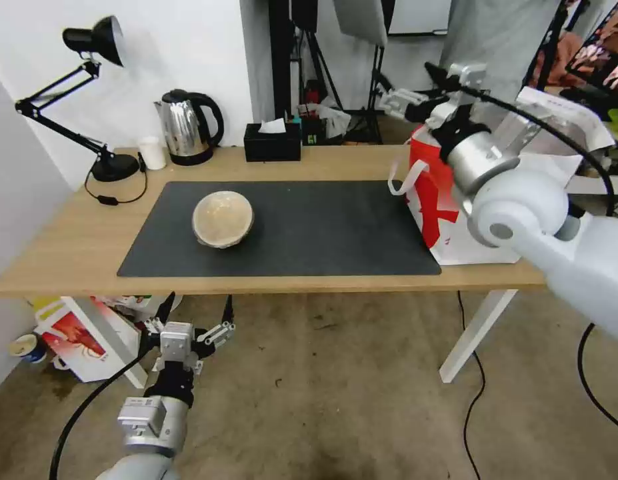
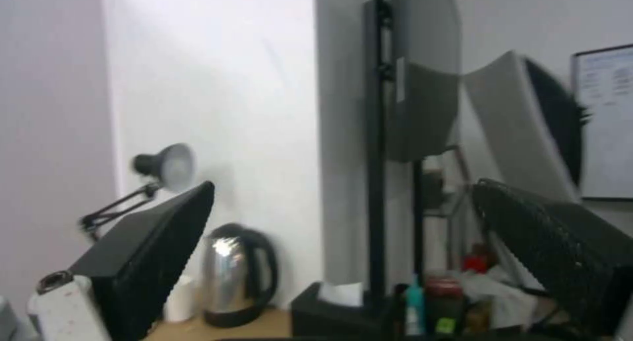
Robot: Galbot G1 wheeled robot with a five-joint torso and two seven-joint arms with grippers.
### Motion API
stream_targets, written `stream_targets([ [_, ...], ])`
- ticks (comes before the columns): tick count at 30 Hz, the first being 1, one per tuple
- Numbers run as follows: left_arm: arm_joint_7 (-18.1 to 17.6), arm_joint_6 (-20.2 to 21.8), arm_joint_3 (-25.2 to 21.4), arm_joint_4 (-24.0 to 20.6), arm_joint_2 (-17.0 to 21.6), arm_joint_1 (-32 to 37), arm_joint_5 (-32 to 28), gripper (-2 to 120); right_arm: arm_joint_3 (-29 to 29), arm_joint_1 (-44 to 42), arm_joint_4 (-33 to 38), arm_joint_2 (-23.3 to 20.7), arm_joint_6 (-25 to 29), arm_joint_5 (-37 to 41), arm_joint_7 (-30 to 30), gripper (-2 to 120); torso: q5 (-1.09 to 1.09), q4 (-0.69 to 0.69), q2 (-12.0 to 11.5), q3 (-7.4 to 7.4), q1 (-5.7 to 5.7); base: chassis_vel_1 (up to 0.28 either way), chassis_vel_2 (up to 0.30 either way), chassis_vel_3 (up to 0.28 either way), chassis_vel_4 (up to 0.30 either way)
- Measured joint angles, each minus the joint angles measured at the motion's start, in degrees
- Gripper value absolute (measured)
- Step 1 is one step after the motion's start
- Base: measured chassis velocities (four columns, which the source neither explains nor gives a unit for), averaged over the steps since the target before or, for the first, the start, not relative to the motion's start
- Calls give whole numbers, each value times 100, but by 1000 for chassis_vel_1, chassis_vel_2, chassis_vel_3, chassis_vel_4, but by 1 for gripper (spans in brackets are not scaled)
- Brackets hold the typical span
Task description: Pick up the trash from the table and place it into the takeout bag.
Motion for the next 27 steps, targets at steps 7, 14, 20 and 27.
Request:
stream_targets([
  [7, 0, 0, 0, 0, 0, 0, 0, 100, -130, -247, 98, 139, 197, 34, -499, 100, 0, 1, 0, 0, 0, 0, 0, 0, 0],
  [14, 0, 0, 0, 0, 0, 0, 0, 100, -212, -369, 310, 160, 215, 62, -747, 100, 0, 0, 0, 0, 0, 0, 0, 0, 0],
  [20, 0, 0, 0, 0, 0, 0, 0, 100, -331, -422, 463, 152, 215, 63, -892, 100, 0, 0, 0, 0, 0, 0, 0, 0, 0],
  [27, 0, 0, 0, 0, 0, 0, 0, 100, -385, -451, 516, 233, 216, 35, -864, 100, 0, 0, 0, 0, 0, 0, 0, 0, 0],
])
